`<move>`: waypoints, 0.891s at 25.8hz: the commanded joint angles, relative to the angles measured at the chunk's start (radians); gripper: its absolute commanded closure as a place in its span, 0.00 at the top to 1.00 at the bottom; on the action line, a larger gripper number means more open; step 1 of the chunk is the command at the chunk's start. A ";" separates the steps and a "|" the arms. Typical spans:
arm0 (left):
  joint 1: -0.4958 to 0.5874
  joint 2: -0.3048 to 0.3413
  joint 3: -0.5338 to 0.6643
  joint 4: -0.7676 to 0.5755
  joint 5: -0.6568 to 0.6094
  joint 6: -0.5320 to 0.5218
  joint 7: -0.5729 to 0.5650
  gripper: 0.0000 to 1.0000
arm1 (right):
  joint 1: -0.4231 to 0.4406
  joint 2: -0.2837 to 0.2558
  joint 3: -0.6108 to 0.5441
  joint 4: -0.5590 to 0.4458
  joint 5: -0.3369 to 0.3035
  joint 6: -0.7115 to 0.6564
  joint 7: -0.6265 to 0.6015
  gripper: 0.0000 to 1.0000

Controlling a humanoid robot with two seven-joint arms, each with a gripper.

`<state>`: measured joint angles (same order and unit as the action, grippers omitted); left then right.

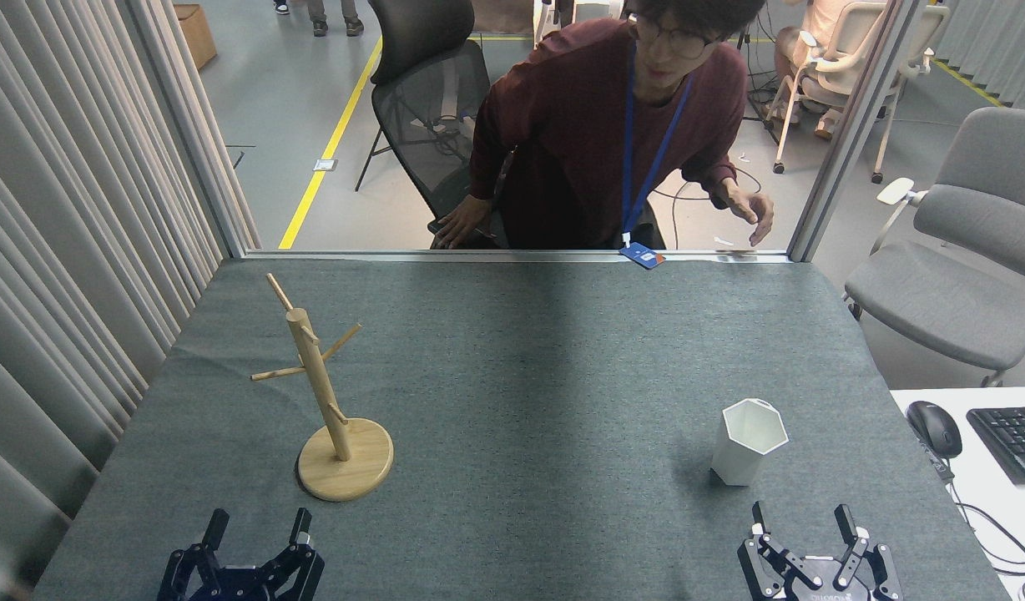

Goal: Hang cup on storage rack
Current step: 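Move the right gripper forward to the white hexagonal cup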

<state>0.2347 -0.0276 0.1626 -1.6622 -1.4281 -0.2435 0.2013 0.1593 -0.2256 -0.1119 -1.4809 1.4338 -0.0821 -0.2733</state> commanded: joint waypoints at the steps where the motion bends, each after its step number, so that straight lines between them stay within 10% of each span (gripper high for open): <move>1: 0.001 0.000 0.000 0.002 0.000 0.000 0.000 0.99 | -0.063 -0.004 0.003 0.065 0.002 0.004 0.002 0.98; 10: -0.006 -0.003 0.002 0.030 0.002 0.007 -0.003 1.00 | -0.297 0.000 0.015 0.340 0.060 0.002 0.002 0.98; 23: -0.006 0.000 0.008 0.030 0.003 0.007 -0.003 1.00 | -0.369 0.005 0.060 0.438 0.065 0.019 0.000 0.98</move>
<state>0.2291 -0.0274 0.1693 -1.6311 -1.4251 -0.2358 0.1973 -0.1957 -0.2212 -0.0532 -1.0614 1.4996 -0.0697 -0.2678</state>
